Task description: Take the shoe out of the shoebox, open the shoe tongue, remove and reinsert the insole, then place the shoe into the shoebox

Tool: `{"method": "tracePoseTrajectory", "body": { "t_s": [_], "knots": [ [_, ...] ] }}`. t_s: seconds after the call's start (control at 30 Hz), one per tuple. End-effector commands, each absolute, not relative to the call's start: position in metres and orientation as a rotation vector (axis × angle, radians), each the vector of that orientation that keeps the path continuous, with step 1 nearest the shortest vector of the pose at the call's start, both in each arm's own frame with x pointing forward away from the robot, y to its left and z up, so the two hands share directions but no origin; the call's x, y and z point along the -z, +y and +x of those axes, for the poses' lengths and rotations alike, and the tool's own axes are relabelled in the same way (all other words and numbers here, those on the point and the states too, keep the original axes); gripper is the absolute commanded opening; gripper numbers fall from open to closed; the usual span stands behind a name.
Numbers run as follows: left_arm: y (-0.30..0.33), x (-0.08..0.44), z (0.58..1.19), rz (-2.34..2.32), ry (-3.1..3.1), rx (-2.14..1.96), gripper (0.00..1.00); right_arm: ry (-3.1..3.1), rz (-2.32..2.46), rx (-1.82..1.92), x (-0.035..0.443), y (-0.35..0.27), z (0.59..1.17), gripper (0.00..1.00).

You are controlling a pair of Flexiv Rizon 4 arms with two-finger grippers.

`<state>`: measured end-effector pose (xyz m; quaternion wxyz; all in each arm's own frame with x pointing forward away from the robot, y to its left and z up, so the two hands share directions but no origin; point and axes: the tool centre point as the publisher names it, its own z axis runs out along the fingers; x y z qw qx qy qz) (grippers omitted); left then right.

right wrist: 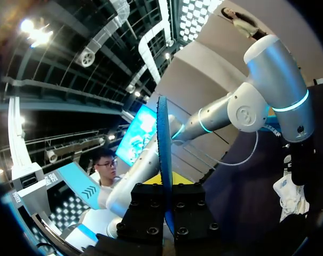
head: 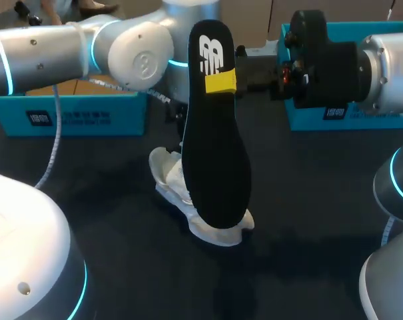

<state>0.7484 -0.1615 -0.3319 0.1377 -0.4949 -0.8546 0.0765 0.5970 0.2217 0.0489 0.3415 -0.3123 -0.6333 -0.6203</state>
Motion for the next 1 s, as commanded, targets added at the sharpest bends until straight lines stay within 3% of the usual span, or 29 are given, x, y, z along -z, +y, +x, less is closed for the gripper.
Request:
{"method": "tracePoseTrajectory", "body": {
  "t_s": [0.03, 1.0],
  "knots": [
    [-0.172, 0.326, 0.744, -1.975, -2.1, -0.126, 0.0, -1.645, -0.813, 1.615, -0.048, 0.225, 0.597, 0.0],
    [-0.184, 0.333, 0.745, -2.061, -2.061, -0.08, 0.0, -1.645, -0.813, 1.615, -0.048, 0.225, 0.597, 0.0]
  ]
}}
